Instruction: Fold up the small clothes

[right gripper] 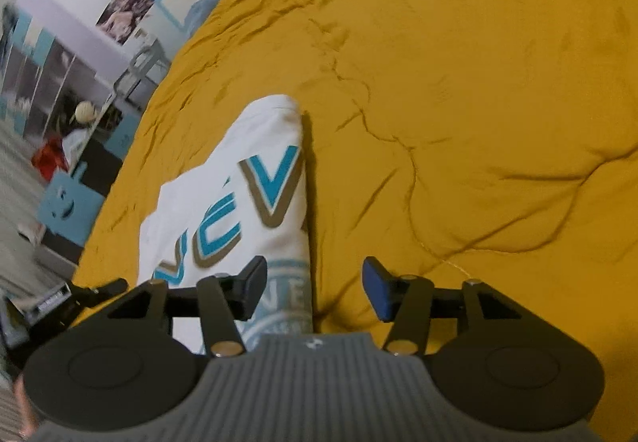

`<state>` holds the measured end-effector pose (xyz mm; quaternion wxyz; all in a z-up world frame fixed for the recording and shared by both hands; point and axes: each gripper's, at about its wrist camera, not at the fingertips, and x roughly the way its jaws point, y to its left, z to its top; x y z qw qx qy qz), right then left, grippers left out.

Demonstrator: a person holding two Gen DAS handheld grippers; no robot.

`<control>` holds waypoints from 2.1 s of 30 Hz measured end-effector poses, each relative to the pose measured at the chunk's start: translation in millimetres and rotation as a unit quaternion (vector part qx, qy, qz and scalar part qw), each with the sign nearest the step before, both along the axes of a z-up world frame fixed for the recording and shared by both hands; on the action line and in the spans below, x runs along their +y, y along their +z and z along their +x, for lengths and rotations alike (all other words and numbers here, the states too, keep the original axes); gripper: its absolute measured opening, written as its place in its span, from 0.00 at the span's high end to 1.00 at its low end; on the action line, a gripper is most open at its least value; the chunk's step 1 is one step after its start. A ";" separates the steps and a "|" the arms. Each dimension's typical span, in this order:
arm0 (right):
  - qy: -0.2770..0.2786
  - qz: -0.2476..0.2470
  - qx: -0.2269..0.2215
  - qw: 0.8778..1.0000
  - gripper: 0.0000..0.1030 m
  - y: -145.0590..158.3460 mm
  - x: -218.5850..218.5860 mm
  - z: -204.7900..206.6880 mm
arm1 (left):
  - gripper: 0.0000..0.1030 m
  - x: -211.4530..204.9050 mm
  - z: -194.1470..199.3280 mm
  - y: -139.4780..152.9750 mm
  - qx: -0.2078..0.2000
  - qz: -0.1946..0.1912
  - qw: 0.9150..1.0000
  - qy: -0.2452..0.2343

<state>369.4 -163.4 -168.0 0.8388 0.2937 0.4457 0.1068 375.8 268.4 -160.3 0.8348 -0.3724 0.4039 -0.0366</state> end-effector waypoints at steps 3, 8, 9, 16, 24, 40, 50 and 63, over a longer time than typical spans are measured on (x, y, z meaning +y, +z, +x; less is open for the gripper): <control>0.004 0.018 0.004 1.000 0.51 -12.5 0.5 15.9 | 0.20 8.6 15.5 -16.0 0.005 -0.042 0.999 0.001; 0.012 0.050 0.004 0.999 0.49 -29.1 4.0 48.0 | 0.19 19.6 35.2 -33.6 0.009 -0.065 0.998 0.006; 0.011 0.058 0.007 0.998 0.48 -32.7 4.1 54.8 | 0.19 21.3 37.3 -34.5 0.006 -0.067 0.998 0.009; 0.002 0.119 0.025 0.993 0.48 -54.8 6.0 96.2 | 0.19 14.8 55.2 -33.6 -0.006 -0.035 0.999 -0.014; -0.023 0.188 0.057 0.980 0.66 -77.4 16.5 129.4 | 0.56 -15.0 62.4 -19.4 -0.009 0.043 0.998 -0.037; 0.015 0.094 -0.003 0.995 0.88 -20.7 41.2 125.6 | 0.78 -55.5 37.8 49.5 -0.053 0.177 0.980 -0.069; 0.052 0.047 -0.080 0.994 0.89 59.0 54.3 88.6 | 0.80 -63.8 -10.0 110.7 -0.109 0.204 0.971 -0.063; 0.096 0.026 -0.191 0.976 0.90 162.8 52.1 -18.5 | 0.80 -59.3 -109.3 181.3 -0.194 0.180 0.964 -0.029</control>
